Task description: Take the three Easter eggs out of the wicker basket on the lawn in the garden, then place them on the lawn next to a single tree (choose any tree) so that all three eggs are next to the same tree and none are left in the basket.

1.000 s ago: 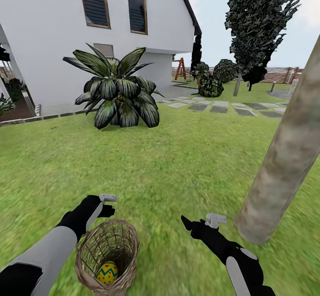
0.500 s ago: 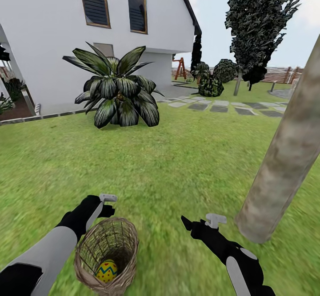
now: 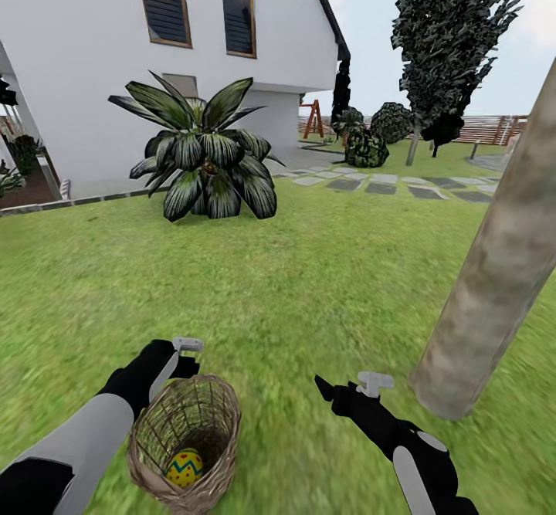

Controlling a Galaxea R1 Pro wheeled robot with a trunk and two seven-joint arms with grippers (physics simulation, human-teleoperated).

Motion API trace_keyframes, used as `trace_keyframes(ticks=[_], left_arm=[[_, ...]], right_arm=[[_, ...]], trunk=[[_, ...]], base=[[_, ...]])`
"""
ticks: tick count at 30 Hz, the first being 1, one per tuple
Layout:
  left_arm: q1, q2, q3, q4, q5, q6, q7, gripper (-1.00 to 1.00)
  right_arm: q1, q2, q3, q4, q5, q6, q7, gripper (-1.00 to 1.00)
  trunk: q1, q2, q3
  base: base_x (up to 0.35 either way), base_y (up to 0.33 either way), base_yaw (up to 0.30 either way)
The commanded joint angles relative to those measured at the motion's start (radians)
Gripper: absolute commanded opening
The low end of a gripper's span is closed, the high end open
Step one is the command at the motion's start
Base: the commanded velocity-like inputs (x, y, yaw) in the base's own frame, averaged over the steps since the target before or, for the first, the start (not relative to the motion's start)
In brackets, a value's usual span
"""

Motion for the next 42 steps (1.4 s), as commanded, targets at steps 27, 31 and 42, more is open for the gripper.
trace_keyframes(ticks=[27,31,42], left_arm=[[-0.001,0.001,-0.009,-0.002,0.009,-0.003,0.008,1.0],[-0.001,0.001,-0.009,-0.001,0.008,-0.002,0.008,1.0],[-0.001,0.006,-0.008,0.0,0.007,0.008,0.009,1.0]], right_arm=[[-0.001,0.002,-0.001,0.002,0.001,0.006,0.0,1.0],[-0.001,0.002,-0.001,0.002,0.001,0.006,-0.001,1.0],[-0.001,0.002,-0.001,0.004,0.001,0.006,-0.002,1.0]], trunk=[[0.104,-0.19,-0.086],[0.119,-0.218,-0.098],[0.161,-0.295,-0.133]], base=[[0.0,0.0,0.0],[0.0,0.0,0.0],[0.0,0.0,0.0]])
